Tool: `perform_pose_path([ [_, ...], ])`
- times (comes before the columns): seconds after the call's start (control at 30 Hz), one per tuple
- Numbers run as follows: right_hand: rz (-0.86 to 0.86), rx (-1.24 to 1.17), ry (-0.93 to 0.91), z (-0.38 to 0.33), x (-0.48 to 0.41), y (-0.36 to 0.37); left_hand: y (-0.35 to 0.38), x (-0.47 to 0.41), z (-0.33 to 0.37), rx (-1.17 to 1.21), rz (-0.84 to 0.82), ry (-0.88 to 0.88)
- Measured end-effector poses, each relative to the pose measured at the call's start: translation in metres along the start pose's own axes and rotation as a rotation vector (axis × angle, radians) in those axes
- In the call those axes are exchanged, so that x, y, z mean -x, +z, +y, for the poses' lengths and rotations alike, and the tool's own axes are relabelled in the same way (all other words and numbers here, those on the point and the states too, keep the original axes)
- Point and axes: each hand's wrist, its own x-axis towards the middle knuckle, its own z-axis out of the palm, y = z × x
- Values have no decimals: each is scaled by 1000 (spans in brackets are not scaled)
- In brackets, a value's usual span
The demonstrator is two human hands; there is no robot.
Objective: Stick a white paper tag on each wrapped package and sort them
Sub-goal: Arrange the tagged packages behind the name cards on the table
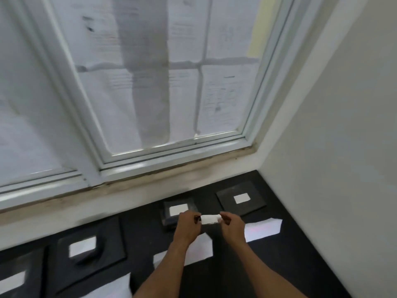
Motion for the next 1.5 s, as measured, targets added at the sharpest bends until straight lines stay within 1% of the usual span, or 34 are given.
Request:
perform_pose_path([
  [0.07,45,13,47,9,-40,-22,29,-37,25,-9,-40,-13],
  [0.23,125,-15,221,19,-108,-55,91,-101,55,11,-34,-43],
  [0.3,156,-22,253,26,-133,-62,113,-121,64,50,-55,-76],
  [0.37,141,9,250,36,-148,-64,132,-135,65,53,-97,-99],
  [0.43,66,42,253,46,-156,-61,148,-142,60,41,-142,-120],
  [0.53,-35,141,232,55,-160,-55,156,-148,57,18,-158,-155],
  [0.63,-56,193,210,51,-159,-50,150,-146,59,-29,-247,-143],
  [0.7,-14,203,213,47,-155,-49,145,-142,60,-11,-272,-146],
  [0.77,72,203,209,41,-149,-49,136,-133,63,19,-256,-144],
  [0.83,143,203,162,24,-130,-41,111,-114,58,52,-200,-133],
  [0.9,174,197,108,9,-107,-28,84,-92,50,77,-176,-99],
  [1.0,130,175,55,-21,-61,0,44,-58,32,66,-142,-87],
  [1.1,88,174,-64,-60,6,42,-4,-6,6,73,-26,-49],
  [1.23,3,100,-159,-95,102,107,-70,79,-47,76,121,-34],
  [1.3,-69,103,-186,-101,144,139,-94,118,-84,29,182,-64],
  [1.37,-142,134,-229,-107,200,178,-124,172,-131,-8,239,-140],
  [1.5,-291,156,-284,-104,284,244,-167,259,-207,12,342,-269],
])
